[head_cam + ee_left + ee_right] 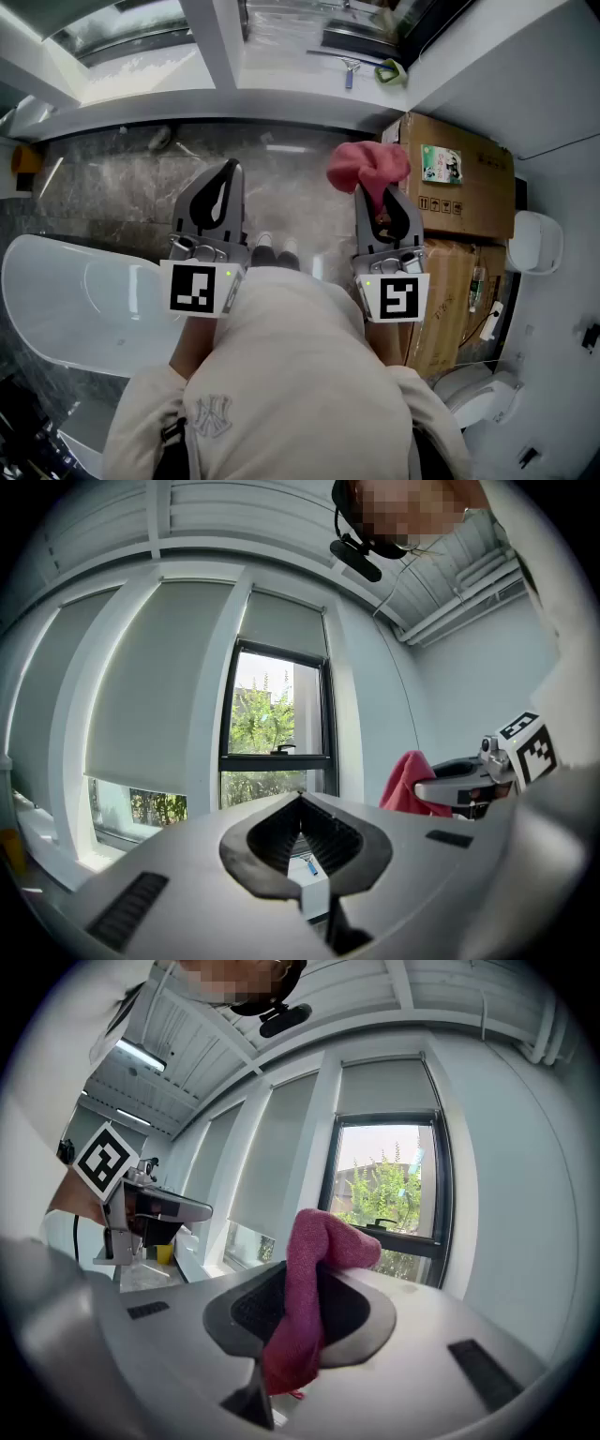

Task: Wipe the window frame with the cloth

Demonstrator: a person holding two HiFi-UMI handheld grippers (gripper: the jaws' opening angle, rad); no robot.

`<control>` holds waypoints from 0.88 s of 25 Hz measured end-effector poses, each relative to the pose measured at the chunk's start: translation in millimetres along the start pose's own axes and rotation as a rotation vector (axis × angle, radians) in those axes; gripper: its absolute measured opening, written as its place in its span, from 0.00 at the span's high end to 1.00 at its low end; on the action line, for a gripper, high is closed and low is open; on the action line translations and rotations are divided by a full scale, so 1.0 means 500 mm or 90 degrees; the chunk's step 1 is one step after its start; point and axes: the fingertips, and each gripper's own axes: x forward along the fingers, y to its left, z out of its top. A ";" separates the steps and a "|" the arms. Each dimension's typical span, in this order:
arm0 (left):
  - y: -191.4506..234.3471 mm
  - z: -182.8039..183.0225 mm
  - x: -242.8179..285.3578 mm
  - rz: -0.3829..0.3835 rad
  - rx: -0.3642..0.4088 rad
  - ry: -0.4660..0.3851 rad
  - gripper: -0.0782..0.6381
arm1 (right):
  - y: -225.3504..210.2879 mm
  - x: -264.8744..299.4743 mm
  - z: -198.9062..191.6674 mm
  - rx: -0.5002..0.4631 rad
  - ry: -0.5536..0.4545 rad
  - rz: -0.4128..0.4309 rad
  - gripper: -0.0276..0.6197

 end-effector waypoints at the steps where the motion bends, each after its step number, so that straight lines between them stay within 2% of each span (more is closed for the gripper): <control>1: -0.001 0.000 0.005 0.001 0.000 0.000 0.88 | -0.001 0.004 0.001 0.005 -0.002 0.003 0.82; 6: -0.008 0.004 0.023 0.005 0.005 -0.004 0.88 | -0.012 0.011 0.002 0.020 -0.007 0.018 0.82; 11: 0.001 -0.007 0.032 0.009 0.030 0.000 0.88 | -0.041 0.004 -0.023 0.002 0.010 0.031 0.82; 16: 0.012 -0.012 0.048 0.008 0.022 -0.009 0.88 | -0.069 0.020 -0.033 0.007 0.008 0.031 0.82; 22: 0.032 -0.020 0.097 0.008 0.006 0.005 0.88 | -0.083 0.081 -0.054 0.027 0.030 0.061 0.82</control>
